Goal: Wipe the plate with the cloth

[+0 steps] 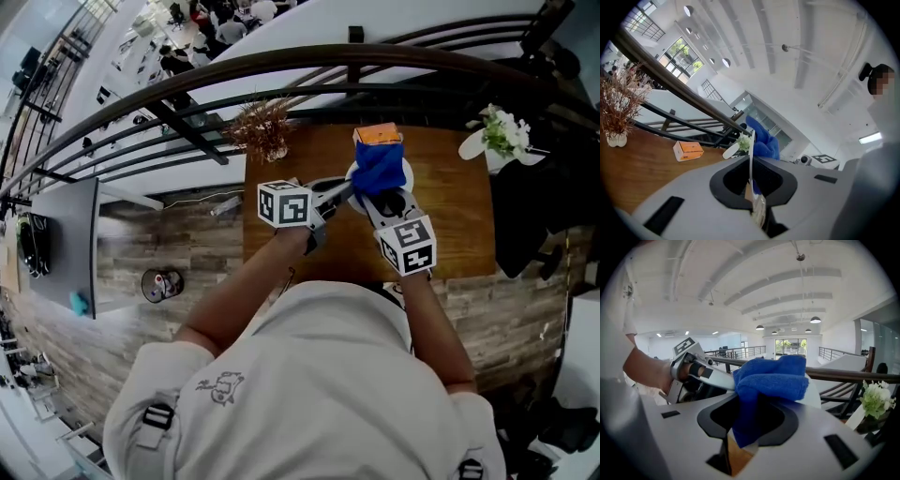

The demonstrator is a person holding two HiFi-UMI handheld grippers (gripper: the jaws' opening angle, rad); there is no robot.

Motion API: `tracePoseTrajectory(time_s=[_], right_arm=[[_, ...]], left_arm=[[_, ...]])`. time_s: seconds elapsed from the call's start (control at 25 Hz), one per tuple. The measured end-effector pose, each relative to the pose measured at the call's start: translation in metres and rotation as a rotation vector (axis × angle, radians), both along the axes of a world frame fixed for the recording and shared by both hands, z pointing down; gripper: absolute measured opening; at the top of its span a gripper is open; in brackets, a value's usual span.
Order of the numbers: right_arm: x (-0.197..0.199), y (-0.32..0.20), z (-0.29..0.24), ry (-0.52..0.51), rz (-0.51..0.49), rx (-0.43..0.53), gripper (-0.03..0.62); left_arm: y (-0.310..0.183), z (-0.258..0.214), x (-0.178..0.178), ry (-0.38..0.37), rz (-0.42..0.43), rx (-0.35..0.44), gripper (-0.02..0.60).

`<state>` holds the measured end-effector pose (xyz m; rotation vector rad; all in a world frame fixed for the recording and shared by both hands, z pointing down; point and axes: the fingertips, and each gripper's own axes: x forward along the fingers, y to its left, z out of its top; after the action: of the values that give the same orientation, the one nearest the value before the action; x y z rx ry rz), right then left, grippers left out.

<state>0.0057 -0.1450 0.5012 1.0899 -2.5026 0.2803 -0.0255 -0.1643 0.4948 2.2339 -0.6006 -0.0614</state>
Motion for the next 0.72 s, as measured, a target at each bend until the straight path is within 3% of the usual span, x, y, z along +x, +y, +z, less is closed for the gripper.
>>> tracePoseTrajectory(time_s=[0.16, 0.32, 0.52, 0.72], right_arm=[[0.005, 0.01, 0.019, 0.044, -0.015, -0.031, 0.118], [0.032, 0.0, 0.025, 0.077, 0.039, -0.035, 0.118], [0.069, -0.027, 0.011, 0.099, 0.132, -0.005, 0.118], [0.055, -0.04, -0.025, 0.093, 0.124, 0.067, 0.118]], left_arm=[[-0.009, -0.004, -0.011, 0.014, -0.034, 0.009, 0.017], [-0.014, -0.006, -0.025, 0.02, -0.047, 0.01, 0.018], [-0.006, -0.006, -0.016, 0.016, 0.0, 0.022, 0.021], [0.006, -0.006, 0.005, 0.016, 0.051, 0.021, 0.021]])
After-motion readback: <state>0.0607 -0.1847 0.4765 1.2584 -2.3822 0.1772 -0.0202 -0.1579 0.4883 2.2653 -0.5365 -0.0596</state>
